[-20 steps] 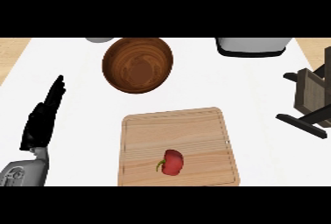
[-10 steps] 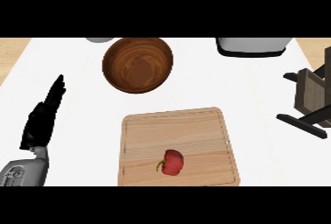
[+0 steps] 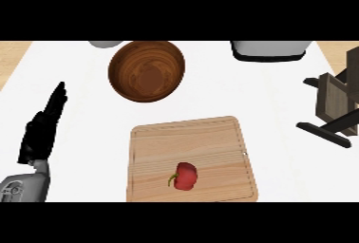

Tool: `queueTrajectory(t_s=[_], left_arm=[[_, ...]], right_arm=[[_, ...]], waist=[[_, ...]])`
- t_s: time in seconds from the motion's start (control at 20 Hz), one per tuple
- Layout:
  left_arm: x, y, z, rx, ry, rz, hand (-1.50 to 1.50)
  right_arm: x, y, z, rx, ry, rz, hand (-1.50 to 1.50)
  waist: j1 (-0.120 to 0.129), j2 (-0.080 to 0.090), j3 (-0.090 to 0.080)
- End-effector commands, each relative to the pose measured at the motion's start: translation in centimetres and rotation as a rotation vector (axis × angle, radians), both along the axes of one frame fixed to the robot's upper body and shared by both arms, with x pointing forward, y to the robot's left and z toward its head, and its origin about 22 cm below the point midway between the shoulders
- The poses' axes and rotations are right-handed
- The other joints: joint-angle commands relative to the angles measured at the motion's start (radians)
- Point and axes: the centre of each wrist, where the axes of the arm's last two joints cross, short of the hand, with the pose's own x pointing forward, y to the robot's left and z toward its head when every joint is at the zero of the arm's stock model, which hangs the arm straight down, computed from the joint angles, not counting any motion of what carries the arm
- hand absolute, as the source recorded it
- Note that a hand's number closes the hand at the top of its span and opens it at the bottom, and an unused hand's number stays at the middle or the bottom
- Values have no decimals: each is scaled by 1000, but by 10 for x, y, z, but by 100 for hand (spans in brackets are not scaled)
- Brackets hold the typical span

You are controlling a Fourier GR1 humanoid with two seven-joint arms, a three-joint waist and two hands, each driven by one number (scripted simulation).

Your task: Pick the sweet potato from the cutting board and place it in the tiered basket

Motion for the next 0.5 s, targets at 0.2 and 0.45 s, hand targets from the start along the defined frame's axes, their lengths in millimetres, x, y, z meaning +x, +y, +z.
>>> queueTrajectory(t_s=[0.2, 0.45], left_arm=[[-3, 5, 3, 8, -10, 31, 0], [-10, 1, -19, -6, 10, 18, 0]], right_arm=[[-92, -42, 12, 114, -14, -1, -150], [-157, -64, 2, 117, -91, 27, -150]], waist=[[-20, -5, 1], [-29, -4, 1]])
